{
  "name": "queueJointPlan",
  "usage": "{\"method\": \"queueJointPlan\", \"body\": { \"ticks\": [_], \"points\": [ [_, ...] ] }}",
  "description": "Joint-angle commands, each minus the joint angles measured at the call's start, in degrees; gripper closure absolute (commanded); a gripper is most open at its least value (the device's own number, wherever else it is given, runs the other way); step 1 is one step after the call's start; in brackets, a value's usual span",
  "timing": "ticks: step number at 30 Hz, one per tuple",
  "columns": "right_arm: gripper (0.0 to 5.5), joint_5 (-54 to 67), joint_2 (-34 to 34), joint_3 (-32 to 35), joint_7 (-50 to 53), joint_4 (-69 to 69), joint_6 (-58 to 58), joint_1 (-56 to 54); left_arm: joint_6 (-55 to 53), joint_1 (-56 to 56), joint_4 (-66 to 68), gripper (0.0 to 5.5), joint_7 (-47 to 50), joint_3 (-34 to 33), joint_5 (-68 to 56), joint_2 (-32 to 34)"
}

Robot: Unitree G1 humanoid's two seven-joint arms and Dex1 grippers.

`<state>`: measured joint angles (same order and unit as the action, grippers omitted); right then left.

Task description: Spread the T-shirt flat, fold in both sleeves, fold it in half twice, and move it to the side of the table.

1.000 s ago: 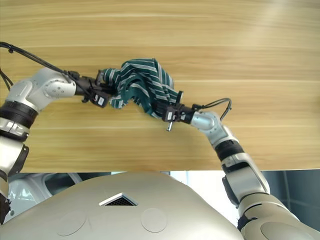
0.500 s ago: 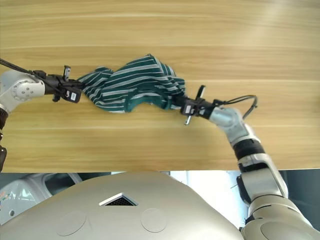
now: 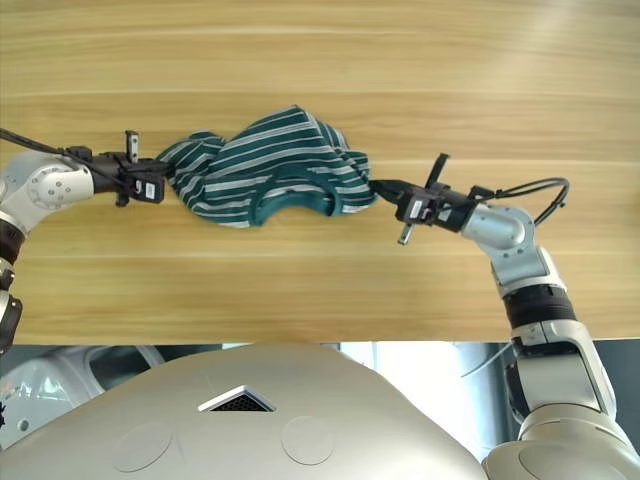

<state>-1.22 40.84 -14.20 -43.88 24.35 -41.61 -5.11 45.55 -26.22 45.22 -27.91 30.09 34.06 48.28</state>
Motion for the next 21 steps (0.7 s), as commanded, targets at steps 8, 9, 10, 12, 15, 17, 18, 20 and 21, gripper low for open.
{"method": "queueJointPlan", "body": {
  "ticks": [8, 9, 10, 12, 15, 17, 18, 20, 21],
  "points": [
    [3.96, 4.96, -1.87, 0.23, -7.25, -1.20, 5.33, 2.23, -4.50, 8.80, -17.65, 3.99, -7.56, -14.31, -13.25, 12.49],
    [3.84, 4.95, -1.77, 0.26, -7.58, -1.34, 5.43, 2.48, -4.98, 9.11, -18.09, 3.90, -7.23, -15.48, -13.26, 13.18],
    [3.58, 4.94, -1.65, 0.23, -7.93, -1.44, 5.67, 2.66, -5.05, 9.57, -18.65, 3.66, -6.97, -16.52, -13.52, 13.65],
    [3.23, 4.22, -1.45, 0.48, -7.92, -1.34, 6.25, 2.84, -4.61, 12.44, -22.24, 3.36, -6.93, -18.26, -14.85, 14.15],
    [2.67, 3.74, -1.11, 0.78, -8.09, -1.61, 6.51, 3.22, -2.98, 17.79, -29.79, 2.87, -9.37, -16.65, -18.33, 11.90],
    [2.25, 3.10, -0.95, 0.73, -7.95, -2.20, 6.69, 3.39, -2.49, 19.94, -32.74, 2.51, -10.05, -13.70, -17.65, 8.50],
    [2.05, 2.58, -0.84, 0.49, -8.01, -2.52, 6.81, 3.41, -2.37, 20.53, -33.08, 2.33, -9.87, -12.37, -16.37, 6.69],
    [1.69, 1.55, -0.76, 0.12, -7.95, -2.85, 6.93, 3.39, -2.09, 21.01, -32.51, 2.01, -9.58, -10.59, -14.33, 4.37],
    [1.54, 0.90, -0.76, 0.04, -7.77, -2.96, 6.93, 3.38, -2.10, 20.93, -32.31, 1.89, -9.63, -10.00, -13.68, 3.41]
  ]
}}
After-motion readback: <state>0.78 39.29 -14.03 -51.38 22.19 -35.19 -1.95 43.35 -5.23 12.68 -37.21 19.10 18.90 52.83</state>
